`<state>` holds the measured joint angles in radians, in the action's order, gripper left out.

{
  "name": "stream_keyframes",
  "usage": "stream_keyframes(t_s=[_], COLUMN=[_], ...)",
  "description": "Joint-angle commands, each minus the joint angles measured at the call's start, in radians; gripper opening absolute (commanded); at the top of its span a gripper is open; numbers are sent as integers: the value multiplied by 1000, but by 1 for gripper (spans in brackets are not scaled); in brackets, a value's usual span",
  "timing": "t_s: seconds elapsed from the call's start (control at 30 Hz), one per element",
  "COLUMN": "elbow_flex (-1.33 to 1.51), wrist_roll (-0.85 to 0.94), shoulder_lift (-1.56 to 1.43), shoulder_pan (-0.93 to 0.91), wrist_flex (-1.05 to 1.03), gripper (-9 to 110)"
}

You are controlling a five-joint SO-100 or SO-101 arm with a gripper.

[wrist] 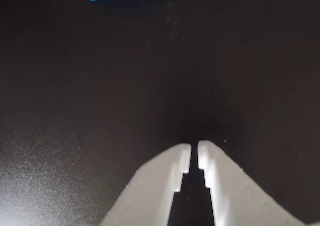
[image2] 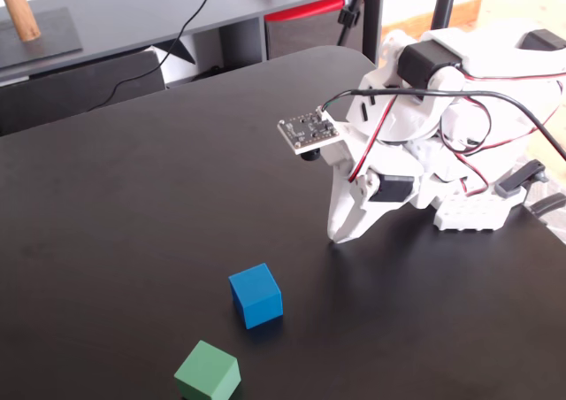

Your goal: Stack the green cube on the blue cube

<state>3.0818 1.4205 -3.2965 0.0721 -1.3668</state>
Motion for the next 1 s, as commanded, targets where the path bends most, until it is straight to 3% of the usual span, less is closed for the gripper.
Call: stream_keyframes(t_s=[0.0, 0.53, 0.97], elbow_flex=[38, 8, -560], wrist_roll=[-11, 43, 57], shoulder_lift=[6, 14, 304], shoulder_pan=[11, -12, 8], wrist_flex=[-14, -8, -230], gripper=[0, 0, 0])
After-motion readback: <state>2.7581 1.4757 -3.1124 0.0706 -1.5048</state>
